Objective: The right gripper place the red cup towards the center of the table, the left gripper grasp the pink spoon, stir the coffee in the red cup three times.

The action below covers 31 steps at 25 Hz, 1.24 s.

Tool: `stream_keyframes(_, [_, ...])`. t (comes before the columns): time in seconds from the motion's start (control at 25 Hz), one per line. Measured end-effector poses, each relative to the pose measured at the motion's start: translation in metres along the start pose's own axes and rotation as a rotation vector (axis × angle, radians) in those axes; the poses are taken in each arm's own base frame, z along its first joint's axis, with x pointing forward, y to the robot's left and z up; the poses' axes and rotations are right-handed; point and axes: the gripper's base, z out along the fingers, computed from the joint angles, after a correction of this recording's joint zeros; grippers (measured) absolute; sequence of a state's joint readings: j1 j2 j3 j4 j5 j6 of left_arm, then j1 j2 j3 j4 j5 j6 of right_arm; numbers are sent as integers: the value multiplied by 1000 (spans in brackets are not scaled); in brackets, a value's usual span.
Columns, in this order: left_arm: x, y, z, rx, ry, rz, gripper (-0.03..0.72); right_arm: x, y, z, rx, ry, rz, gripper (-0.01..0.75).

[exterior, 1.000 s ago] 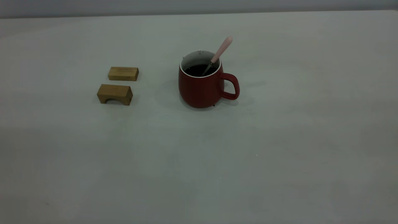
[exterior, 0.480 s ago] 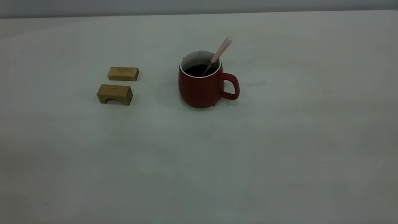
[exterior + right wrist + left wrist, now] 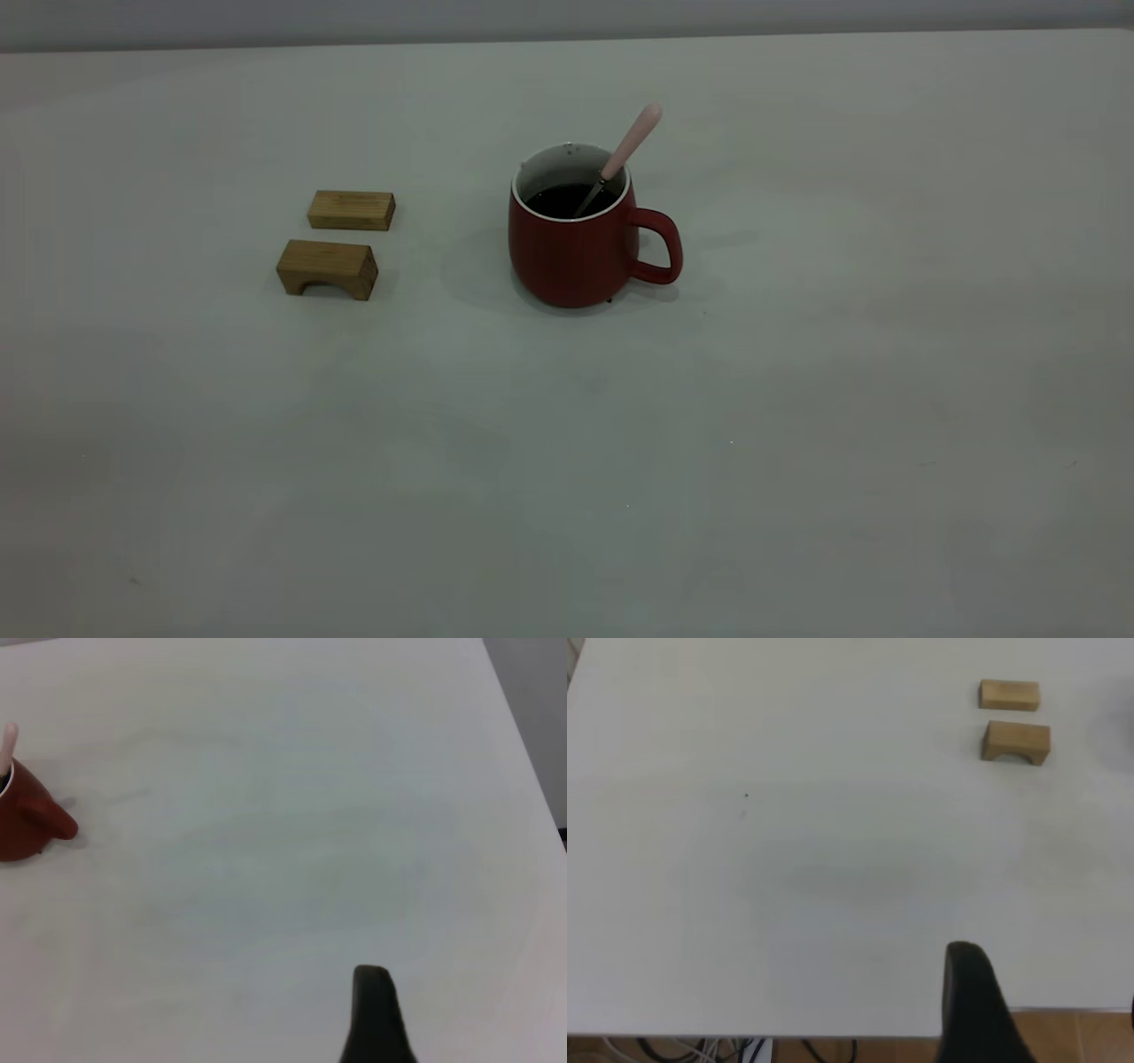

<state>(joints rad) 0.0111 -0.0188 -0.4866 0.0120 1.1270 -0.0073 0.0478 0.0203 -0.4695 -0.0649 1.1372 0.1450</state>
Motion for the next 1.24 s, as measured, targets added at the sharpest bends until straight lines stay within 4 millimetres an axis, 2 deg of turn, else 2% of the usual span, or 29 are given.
stream_keyframes(1.24, [0, 0, 0, 10, 0, 8, 492, 0, 0, 0, 0, 0, 0, 584])
